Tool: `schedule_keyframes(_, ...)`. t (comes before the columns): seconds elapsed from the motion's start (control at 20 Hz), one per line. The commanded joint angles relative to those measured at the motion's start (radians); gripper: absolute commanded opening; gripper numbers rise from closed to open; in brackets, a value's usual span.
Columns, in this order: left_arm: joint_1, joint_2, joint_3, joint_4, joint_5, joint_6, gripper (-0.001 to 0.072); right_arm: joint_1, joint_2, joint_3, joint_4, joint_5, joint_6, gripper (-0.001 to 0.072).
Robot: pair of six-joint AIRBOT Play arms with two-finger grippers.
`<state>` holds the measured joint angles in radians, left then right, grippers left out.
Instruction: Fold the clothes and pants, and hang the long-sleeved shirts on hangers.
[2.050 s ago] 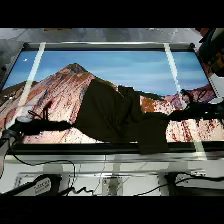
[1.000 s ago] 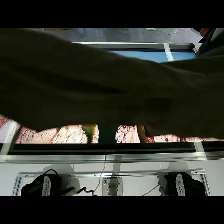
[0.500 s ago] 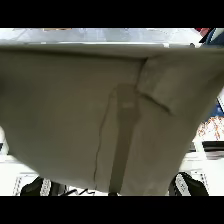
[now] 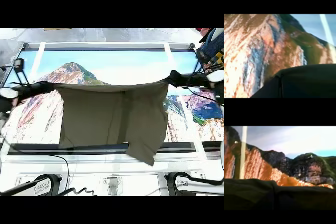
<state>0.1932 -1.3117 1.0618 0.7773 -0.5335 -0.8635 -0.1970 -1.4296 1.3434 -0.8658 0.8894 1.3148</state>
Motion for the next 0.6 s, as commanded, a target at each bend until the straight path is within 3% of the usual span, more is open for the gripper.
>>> schedule_keyframes(0.0, -0.087, -0.138, -0.004, -0.004, 0.352, 0.014, 0.0016, 0.043, -0.147, -0.010, -0.010, -0.318, 0.012, 0.0013)
schedule_keyframes(0.15, -0.106, -0.170, -0.005, 0.000, 0.333, 0.014, 0.0016, 0.041, -0.191, -0.010, -0.059, -0.300, 0.013, 0.0013)
schedule_keyframes(0.35, -0.065, -0.171, -0.005, 0.008, 0.035, -0.002, 0.0014, 0.041, -0.201, -0.010, -0.281, -0.061, 0.016, 0.0013)
schedule_keyframes(0.55, 0.019, -0.163, -0.005, 0.285, -0.291, -0.216, 0.0014, 0.003, -0.201, -0.008, -0.353, 0.177, 0.061, 0.0012)
